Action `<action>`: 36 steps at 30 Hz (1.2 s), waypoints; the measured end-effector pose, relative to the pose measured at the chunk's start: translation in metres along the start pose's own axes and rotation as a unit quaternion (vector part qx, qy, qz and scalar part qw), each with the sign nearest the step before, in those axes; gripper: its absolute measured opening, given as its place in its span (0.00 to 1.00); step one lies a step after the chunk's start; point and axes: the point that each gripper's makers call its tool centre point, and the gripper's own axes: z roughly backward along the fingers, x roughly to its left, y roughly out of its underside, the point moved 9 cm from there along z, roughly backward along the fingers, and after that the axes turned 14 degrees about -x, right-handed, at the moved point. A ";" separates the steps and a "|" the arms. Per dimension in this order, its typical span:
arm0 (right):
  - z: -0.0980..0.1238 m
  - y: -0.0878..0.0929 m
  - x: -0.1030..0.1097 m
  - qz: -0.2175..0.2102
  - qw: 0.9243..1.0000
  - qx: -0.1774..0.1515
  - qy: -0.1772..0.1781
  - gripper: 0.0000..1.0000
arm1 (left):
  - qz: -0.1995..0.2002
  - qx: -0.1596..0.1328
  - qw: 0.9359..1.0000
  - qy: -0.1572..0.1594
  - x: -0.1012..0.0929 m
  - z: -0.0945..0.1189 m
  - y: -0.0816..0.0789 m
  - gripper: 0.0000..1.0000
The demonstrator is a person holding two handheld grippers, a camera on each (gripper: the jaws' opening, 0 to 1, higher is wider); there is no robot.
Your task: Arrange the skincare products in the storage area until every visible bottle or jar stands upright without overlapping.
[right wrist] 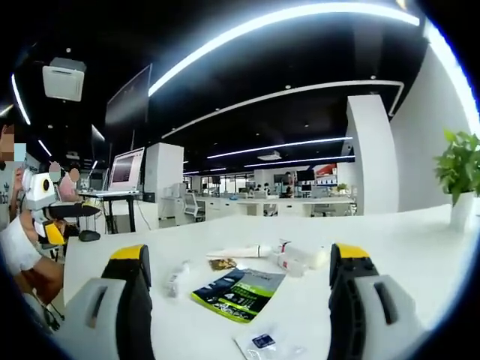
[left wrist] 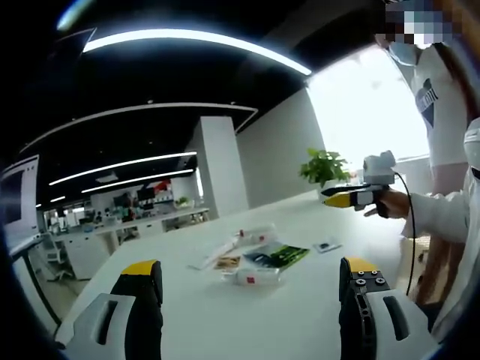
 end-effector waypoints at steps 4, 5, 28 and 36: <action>-0.005 0.000 -0.003 0.009 1.000 0.004 0.000 1.00 | 0.001 0.000 1.000 -0.001 0.000 0.001 0.001 1.00; -0.006 0.000 -0.003 0.011 1.000 0.002 0.000 1.00 | 0.001 0.000 1.000 -0.001 0.000 0.001 0.001 1.00; -0.023 0.011 -0.016 0.001 1.000 0.006 0.006 1.00 | 0.002 0.006 1.000 0.002 0.001 -0.001 0.003 1.00; -0.031 0.013 -0.020 -0.006 1.000 0.006 0.006 1.00 | 0.002 0.006 1.000 0.002 0.001 -0.002 0.003 1.00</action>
